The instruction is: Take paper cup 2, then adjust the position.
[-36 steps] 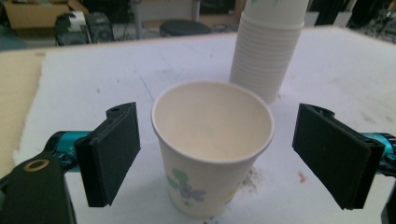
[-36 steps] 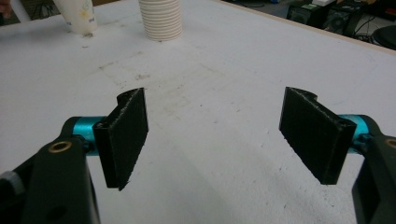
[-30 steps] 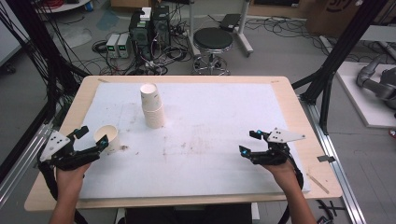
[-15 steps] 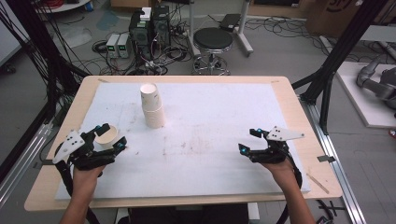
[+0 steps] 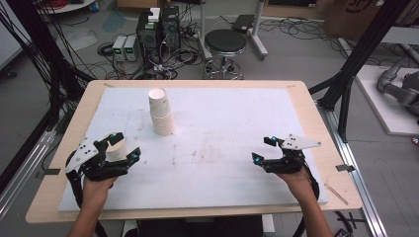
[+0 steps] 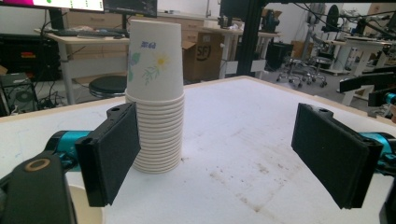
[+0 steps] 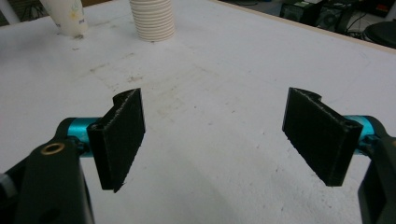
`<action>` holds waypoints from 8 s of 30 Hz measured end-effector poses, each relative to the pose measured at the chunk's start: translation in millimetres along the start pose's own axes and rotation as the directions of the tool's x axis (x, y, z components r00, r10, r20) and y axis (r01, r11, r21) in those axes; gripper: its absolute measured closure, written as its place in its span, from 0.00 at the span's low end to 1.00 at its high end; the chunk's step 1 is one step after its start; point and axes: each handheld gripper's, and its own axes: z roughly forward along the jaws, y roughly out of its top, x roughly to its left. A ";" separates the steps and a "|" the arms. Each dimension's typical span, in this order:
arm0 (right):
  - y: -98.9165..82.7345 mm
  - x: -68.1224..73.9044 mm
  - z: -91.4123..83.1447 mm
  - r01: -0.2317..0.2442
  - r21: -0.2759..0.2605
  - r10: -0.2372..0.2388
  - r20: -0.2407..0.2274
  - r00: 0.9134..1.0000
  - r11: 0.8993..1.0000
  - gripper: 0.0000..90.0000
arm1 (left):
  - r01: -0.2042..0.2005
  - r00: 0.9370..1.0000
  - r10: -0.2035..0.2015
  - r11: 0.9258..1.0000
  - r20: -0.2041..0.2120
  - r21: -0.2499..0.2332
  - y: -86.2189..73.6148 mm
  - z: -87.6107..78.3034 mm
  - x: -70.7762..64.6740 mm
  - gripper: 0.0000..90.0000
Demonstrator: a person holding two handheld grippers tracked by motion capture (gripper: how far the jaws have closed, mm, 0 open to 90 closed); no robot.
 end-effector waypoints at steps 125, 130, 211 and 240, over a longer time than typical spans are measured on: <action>0.1 -2.7 -6.1 -0.015 -0.006 0.015 -0.035 0.999 1.000 0.24 | -0.038 0.998 0.039 0.999 -0.039 0.018 141.7 127.7 34.0 0.39; 0.4 -2.5 -6.1 -0.016 -0.006 0.016 -0.036 0.999 1.000 0.24 | -0.050 0.999 0.050 0.998 0.004 -0.029 153.9 118.1 23.9 0.39; 27.1 37.9 25.5 0.074 -0.044 -0.083 -0.289 0.954 0.996 0.22 | -0.087 0.886 0.011 0.986 0.464 0.144 47.2 141.1 -87.3 0.40; 33.4 54.8 44.5 0.117 -0.035 -0.121 -0.403 0.907 0.993 0.23 | -0.128 0.814 0.001 0.976 0.581 0.178 35.8 149.8 -115.3 0.40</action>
